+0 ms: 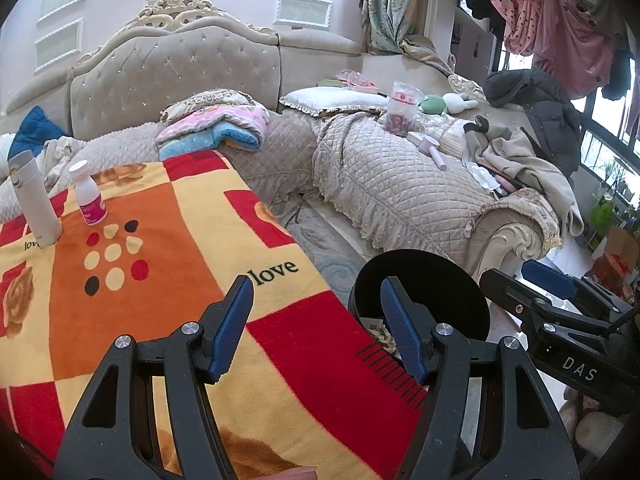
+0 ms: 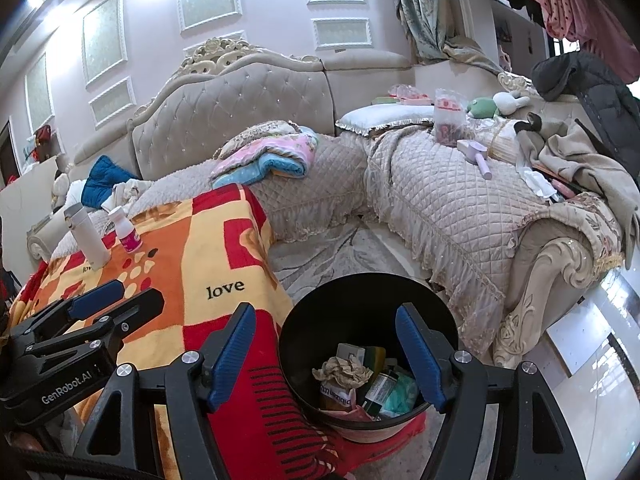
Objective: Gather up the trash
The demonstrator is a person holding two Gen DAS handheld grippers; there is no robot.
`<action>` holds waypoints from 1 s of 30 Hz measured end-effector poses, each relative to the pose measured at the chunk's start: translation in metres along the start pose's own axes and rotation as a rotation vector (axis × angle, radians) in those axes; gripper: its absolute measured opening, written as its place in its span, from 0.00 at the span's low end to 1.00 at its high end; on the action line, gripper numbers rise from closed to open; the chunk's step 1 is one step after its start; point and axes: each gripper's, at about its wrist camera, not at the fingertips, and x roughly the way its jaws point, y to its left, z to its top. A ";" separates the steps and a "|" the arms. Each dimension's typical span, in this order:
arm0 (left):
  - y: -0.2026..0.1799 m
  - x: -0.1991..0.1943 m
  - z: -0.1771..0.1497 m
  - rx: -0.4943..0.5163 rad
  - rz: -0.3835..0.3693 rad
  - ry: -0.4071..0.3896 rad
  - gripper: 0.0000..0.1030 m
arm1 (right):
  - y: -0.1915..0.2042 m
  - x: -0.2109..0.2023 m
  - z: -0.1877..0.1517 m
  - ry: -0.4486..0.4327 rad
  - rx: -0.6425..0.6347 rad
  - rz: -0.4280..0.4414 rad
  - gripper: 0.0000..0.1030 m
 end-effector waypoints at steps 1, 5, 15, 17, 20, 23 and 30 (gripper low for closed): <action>0.000 0.000 0.000 0.000 -0.001 0.001 0.63 | 0.000 0.001 0.000 0.002 0.000 0.000 0.68; 0.000 0.000 0.000 -0.004 -0.001 0.000 0.63 | -0.001 0.001 0.000 0.003 -0.001 0.001 0.68; 0.000 0.002 -0.001 -0.005 -0.002 0.007 0.63 | -0.003 0.004 -0.001 0.015 0.000 0.002 0.69; 0.000 0.002 -0.001 -0.005 -0.002 0.008 0.63 | -0.003 0.005 -0.001 0.015 0.000 0.002 0.69; 0.000 0.004 -0.002 -0.004 -0.002 0.011 0.63 | -0.003 0.005 -0.001 0.016 0.000 0.001 0.69; 0.000 0.004 -0.003 -0.004 -0.002 0.011 0.63 | -0.004 0.006 -0.001 0.018 0.002 0.000 0.69; 0.000 0.006 -0.004 -0.002 -0.007 0.014 0.63 | -0.006 0.008 -0.003 0.026 0.002 0.001 0.69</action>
